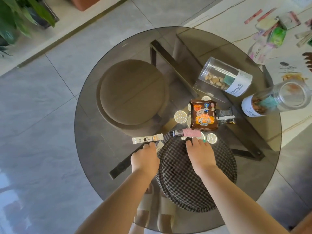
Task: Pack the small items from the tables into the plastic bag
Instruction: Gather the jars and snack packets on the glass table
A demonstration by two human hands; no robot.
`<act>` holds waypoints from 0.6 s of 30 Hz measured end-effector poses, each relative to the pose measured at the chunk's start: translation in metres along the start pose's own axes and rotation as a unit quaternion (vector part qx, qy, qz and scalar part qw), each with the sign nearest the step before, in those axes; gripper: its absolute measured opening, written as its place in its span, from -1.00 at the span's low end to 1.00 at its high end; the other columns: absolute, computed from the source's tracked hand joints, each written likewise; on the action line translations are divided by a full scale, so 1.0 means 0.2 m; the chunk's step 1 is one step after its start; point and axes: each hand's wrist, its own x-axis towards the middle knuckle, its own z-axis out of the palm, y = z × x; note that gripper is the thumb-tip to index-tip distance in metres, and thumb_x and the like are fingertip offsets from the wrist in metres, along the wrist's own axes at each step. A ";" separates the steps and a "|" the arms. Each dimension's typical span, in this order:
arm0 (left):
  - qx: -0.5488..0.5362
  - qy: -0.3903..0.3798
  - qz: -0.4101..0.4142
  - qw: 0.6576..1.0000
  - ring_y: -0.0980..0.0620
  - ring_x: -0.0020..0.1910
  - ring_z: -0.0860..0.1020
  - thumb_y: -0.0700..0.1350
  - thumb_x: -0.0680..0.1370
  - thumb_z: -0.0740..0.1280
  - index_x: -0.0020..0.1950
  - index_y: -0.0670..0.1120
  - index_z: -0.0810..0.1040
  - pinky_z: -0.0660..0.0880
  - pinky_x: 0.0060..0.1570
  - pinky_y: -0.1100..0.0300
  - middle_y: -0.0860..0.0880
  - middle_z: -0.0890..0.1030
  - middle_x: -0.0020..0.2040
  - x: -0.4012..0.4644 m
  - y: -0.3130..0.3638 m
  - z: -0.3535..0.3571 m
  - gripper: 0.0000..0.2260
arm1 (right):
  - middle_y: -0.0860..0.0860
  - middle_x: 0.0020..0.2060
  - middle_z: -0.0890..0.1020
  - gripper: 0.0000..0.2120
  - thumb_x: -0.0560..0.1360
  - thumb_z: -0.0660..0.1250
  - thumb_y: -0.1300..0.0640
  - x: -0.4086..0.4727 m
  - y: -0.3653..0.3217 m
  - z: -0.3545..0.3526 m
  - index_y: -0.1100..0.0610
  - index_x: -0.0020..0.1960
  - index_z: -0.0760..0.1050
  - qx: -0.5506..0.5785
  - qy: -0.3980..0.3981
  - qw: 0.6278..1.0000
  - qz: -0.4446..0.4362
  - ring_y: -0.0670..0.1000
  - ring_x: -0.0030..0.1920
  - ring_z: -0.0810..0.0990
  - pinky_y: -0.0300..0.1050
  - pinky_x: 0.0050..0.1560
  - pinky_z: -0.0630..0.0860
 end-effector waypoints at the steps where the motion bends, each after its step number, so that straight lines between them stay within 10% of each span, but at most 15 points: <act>1: -0.003 0.009 -0.001 1.000 -0.07 -0.10 0.58 -0.09 0.53 0.19 0.15 -0.09 0.37 0.41 -0.26 0.13 -0.05 0.56 0.03 0.01 0.00 -0.01 -0.79 | 0.11 0.14 0.43 -0.48 0.35 0.39 0.29 0.01 0.00 0.00 0.17 0.26 0.30 -0.011 0.002 1.000 -0.009 0.15 0.18 0.42 0.02 0.22 0.36; 6: 0.027 0.027 0.021 0.999 -0.11 0.03 0.56 -0.10 0.56 0.11 0.10 -0.12 0.34 0.43 0.03 0.08 -0.11 0.60 0.06 0.06 0.00 -0.08 -0.83 | 0.12 0.12 0.47 -0.69 0.46 0.27 0.25 0.00 -0.01 -0.01 0.19 0.19 0.40 -0.048 0.024 0.998 -0.039 0.17 0.19 0.41 0.14 0.34 0.23; 12: -0.007 -0.001 0.001 1.000 -0.16 0.04 0.52 -0.17 0.54 0.14 0.08 -0.13 0.29 0.36 -0.23 0.09 -0.13 0.52 0.07 0.09 -0.02 -0.15 -0.87 | 0.09 0.00 0.54 -0.70 0.49 0.27 0.19 -0.03 -0.03 -0.08 0.19 0.20 0.40 -0.002 0.068 0.997 -0.048 0.13 -0.03 0.59 0.13 0.26 0.38; 18: 0.071 -0.010 0.029 0.997 -0.12 0.15 0.47 -0.12 0.53 0.29 0.21 -0.10 0.30 0.49 -0.05 0.06 -0.11 0.41 0.17 0.16 -0.05 -0.18 -0.71 | 0.05 0.14 0.45 -0.66 0.55 0.15 0.12 0.04 0.02 -0.15 0.11 0.32 0.27 0.073 0.091 0.993 -0.015 0.08 0.09 0.51 -0.09 -0.03 0.46</act>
